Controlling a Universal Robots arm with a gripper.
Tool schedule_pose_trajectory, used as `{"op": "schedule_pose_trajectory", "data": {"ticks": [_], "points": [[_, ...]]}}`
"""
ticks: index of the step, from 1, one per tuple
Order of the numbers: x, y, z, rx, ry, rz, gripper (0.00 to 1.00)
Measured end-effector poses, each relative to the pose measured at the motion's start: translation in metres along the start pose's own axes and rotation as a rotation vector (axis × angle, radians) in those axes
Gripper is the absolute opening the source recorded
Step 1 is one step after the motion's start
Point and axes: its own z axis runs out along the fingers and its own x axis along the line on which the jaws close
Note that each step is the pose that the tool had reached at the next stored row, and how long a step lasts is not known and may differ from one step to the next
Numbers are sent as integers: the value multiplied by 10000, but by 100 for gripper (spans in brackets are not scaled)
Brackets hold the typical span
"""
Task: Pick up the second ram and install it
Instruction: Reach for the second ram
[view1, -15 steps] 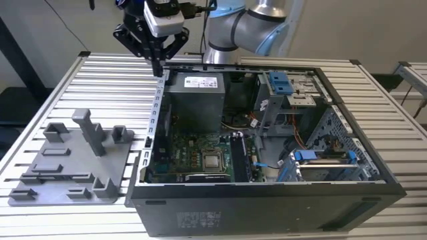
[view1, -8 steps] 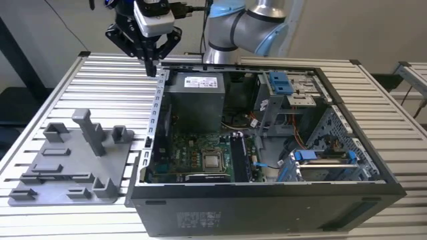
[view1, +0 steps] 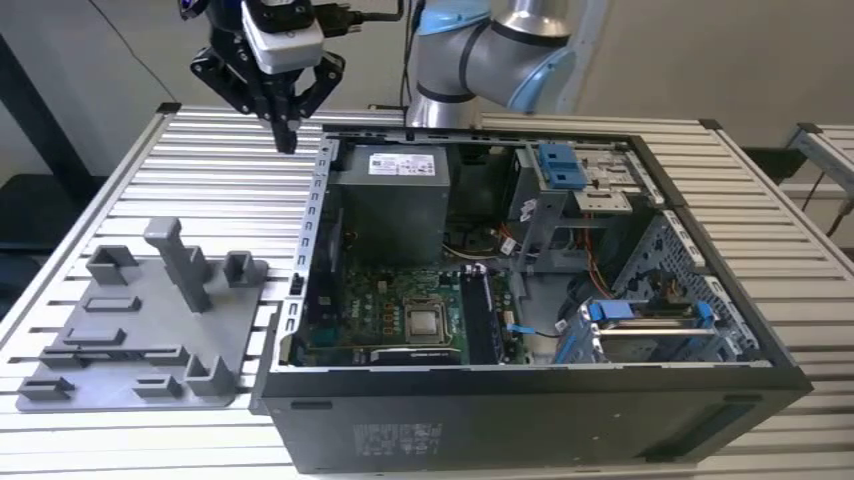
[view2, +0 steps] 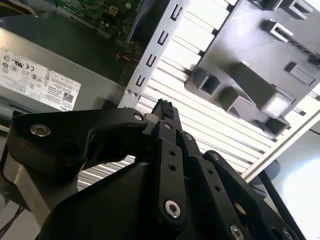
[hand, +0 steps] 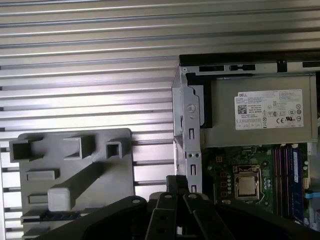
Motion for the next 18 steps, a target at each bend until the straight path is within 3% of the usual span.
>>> {"op": "schedule_pose_trajectory", "data": {"ticks": [10, 18], "points": [[258, -18, -3, 1, 0, 0, 11], [503, -35, -7, 1, 2, -1, 11]]}}
